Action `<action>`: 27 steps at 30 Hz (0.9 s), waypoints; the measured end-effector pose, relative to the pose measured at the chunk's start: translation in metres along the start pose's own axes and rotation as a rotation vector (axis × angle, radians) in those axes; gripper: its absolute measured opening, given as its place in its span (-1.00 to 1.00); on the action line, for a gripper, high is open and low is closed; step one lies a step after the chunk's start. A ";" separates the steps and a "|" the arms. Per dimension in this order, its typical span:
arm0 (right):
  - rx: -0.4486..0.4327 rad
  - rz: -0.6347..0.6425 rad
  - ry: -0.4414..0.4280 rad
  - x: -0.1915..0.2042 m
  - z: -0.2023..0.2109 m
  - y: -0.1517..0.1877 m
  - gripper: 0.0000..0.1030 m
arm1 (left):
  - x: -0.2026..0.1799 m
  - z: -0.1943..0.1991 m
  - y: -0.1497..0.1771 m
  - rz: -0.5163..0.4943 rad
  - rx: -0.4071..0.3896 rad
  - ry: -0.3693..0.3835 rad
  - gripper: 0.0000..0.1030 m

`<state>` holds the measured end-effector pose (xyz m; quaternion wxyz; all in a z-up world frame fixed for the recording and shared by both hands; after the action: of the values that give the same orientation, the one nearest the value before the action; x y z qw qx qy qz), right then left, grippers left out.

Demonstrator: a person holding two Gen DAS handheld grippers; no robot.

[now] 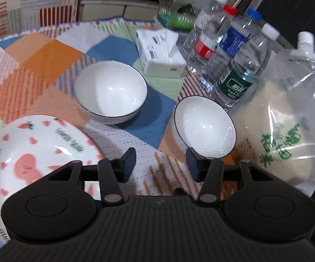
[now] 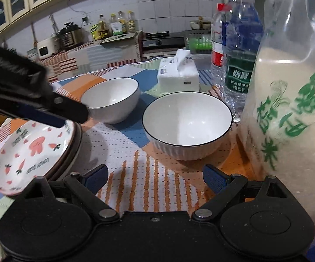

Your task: Organize plates and bowls

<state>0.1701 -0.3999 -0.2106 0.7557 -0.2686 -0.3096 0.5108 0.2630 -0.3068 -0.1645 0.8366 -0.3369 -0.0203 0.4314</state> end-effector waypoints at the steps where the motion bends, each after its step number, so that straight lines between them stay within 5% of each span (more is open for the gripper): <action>1: -0.001 0.003 0.006 0.001 -0.004 0.001 0.86 | -0.004 -0.010 -0.002 0.018 0.023 0.005 -0.01; 14: -0.035 -0.004 0.091 -0.010 -0.043 0.002 0.86 | -0.011 -0.091 -0.014 0.057 0.101 -0.054 -0.06; 16: -0.037 0.002 0.106 -0.012 -0.046 0.002 0.86 | -0.011 -0.097 -0.013 0.064 0.109 -0.045 -0.14; 20: -0.038 0.008 0.103 -0.013 -0.047 0.004 0.86 | -0.015 -0.099 -0.013 0.118 0.104 0.051 -0.73; 27: -0.017 0.027 0.069 -0.014 -0.053 0.002 0.87 | -0.017 -0.089 -0.010 0.146 0.135 0.067 -0.73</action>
<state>0.2046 -0.4169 -0.2495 0.7568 -0.2966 -0.2839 0.5085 0.2882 -0.3723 -0.2230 0.8240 -0.2944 0.0613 0.4801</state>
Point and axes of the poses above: each gripper's, at about its wrist camera, not at the fingertips, and z roughly against the way its jaws point, x to its left, y to its underside, the point moved 7 cm from there along -z, roughly the way its jaws point, and after that the axes turned 8 degrees about -z, right-handed, at the moved point
